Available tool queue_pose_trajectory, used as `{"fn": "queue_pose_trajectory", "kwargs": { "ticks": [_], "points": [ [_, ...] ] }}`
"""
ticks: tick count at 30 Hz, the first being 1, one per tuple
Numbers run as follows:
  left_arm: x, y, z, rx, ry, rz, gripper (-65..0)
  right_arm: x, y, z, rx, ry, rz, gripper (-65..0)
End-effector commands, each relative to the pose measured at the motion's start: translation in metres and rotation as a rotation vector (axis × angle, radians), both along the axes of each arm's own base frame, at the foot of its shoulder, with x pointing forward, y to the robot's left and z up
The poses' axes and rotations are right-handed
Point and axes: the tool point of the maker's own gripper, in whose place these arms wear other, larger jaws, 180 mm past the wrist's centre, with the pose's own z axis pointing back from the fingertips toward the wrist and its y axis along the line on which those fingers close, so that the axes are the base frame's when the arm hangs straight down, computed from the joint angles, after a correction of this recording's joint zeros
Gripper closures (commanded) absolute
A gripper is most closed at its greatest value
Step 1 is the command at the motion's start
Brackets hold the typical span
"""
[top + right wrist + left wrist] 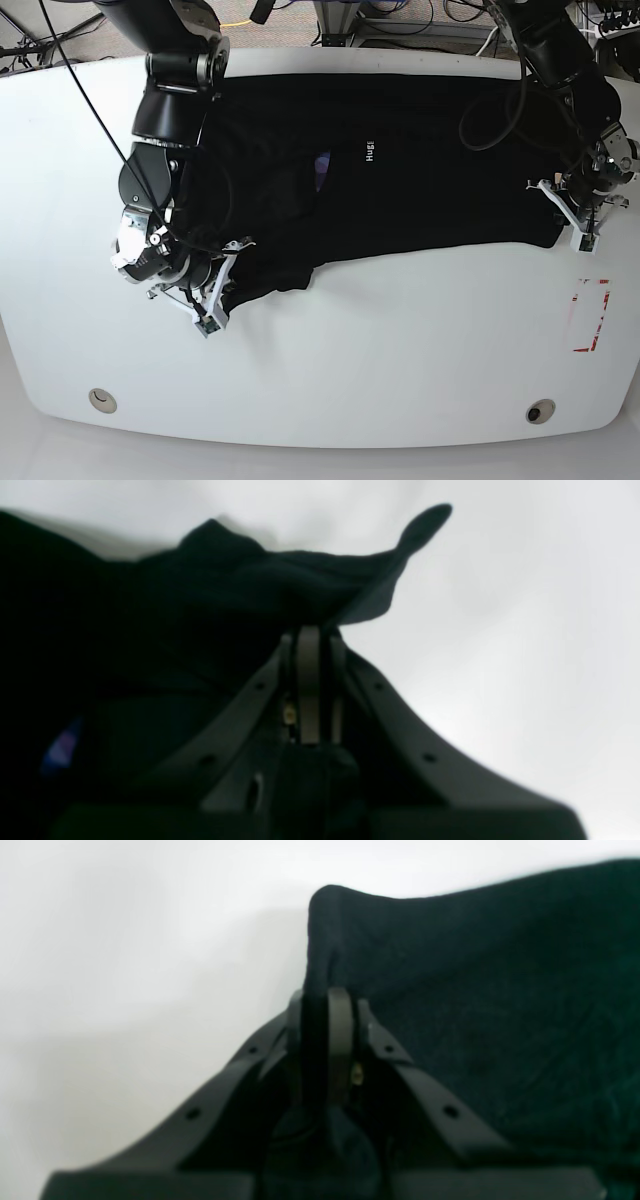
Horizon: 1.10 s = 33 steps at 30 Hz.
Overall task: Fold the T-shirt properly
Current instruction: 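Fold the grasped hem with the right gripper over toward the held edge, then hold the folded edge with both grippers and straighten the strip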
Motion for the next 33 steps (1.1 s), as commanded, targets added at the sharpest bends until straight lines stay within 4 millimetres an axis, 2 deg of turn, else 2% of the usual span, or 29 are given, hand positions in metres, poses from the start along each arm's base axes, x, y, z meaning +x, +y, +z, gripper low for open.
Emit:
{"fn": "queue_pose_trajectory", "kwargs": {
  "ticks": [1,7,11,13,18,22,24,28,31,33],
  "points": [
    [0.007,0.008,0.023,0.046,-0.056,-0.003,-3.6,0.001,-0.008,0.031,-0.041,-0.090,-0.009,0.0],
    [-0.006,0.015,0.033,0.088,-0.070,0.010,-3.6,-0.037,-0.021,0.039,-0.140,-0.082,-0.030,0.0],
    [-0.013,0.018,0.032,0.098,-0.063,0.016,-3.6,-0.063,-0.032,0.039,-0.160,-0.075,-0.067,0.0],
    [-0.018,0.018,0.028,0.099,-0.048,0.015,-3.6,-0.076,-0.031,0.030,-0.128,-0.040,-0.061,0.0],
    [-0.029,0.021,0.021,0.108,-0.019,0.014,-3.6,-0.108,-0.043,0.012,0.017,0.021,-0.122,0.0],
    [-0.040,0.021,0.013,0.108,0.008,0.013,-3.6,-0.135,-0.041,-0.002,0.107,0.067,-0.125,0.0],
    [-0.046,0.025,0.011,0.106,0.016,0.029,-3.6,-0.148,-0.047,-0.006,0.129,0.085,-0.133,0.0],
    [-0.058,0.038,0.010,0.106,0.024,0.075,-3.6,-0.174,-0.045,-0.016,0.185,0.132,-0.130,0.0],
    [-0.062,0.043,0.011,0.113,0.026,0.091,-3.6,-0.183,-0.046,-0.017,0.202,0.149,-0.117,0.0],
    [-0.072,0.044,0.004,0.117,0.057,0.088,-4.0,-0.189,-0.043,-0.019,0.224,0.160,-0.107,0.0]
  ]
}}
